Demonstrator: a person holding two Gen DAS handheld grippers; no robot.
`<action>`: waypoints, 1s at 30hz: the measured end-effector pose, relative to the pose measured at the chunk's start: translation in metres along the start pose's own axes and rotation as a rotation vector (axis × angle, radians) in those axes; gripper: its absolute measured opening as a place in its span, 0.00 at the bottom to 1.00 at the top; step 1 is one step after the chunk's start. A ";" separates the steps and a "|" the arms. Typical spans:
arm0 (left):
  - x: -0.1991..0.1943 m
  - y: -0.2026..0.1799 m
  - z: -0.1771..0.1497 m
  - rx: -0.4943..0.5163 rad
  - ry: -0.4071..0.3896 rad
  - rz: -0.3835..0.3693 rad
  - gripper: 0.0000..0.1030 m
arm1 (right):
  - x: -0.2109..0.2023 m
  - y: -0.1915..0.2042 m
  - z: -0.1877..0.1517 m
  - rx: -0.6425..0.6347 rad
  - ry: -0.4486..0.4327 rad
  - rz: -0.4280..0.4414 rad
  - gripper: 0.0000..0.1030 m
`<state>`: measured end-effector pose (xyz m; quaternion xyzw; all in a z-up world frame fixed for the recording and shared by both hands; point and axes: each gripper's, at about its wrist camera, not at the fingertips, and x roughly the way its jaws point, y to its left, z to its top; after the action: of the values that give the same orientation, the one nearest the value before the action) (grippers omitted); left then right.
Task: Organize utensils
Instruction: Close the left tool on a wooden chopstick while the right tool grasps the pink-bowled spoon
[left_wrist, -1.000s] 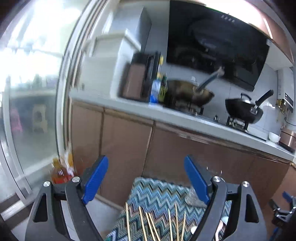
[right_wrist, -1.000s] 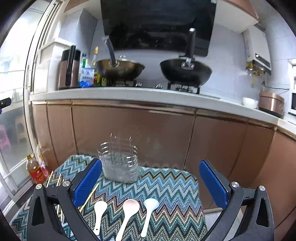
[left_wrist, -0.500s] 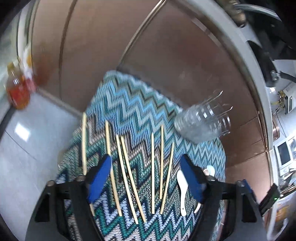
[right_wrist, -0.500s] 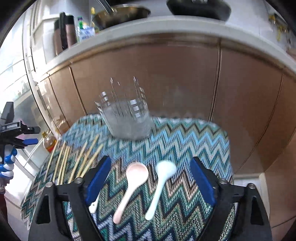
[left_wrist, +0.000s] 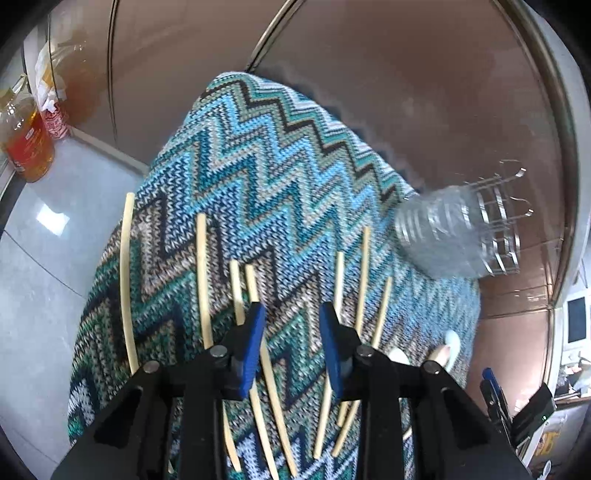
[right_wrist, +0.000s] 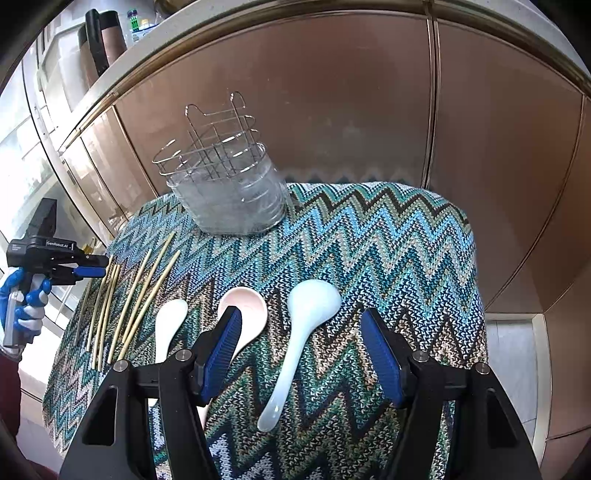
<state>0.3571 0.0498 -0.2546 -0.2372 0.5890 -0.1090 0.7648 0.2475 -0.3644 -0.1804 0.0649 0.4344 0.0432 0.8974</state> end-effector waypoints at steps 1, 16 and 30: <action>0.002 0.001 0.002 -0.004 0.004 0.009 0.27 | 0.001 -0.001 0.000 0.005 0.002 0.000 0.65; 0.027 0.008 0.008 -0.018 0.042 0.082 0.18 | 0.006 -0.008 0.001 0.017 0.015 0.000 0.65; 0.031 0.009 0.010 -0.035 0.021 0.094 0.06 | 0.038 0.002 0.003 0.030 0.102 0.144 0.49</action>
<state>0.3741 0.0456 -0.2836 -0.2214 0.6093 -0.0653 0.7586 0.2735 -0.3578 -0.2074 0.1072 0.4744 0.1042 0.8675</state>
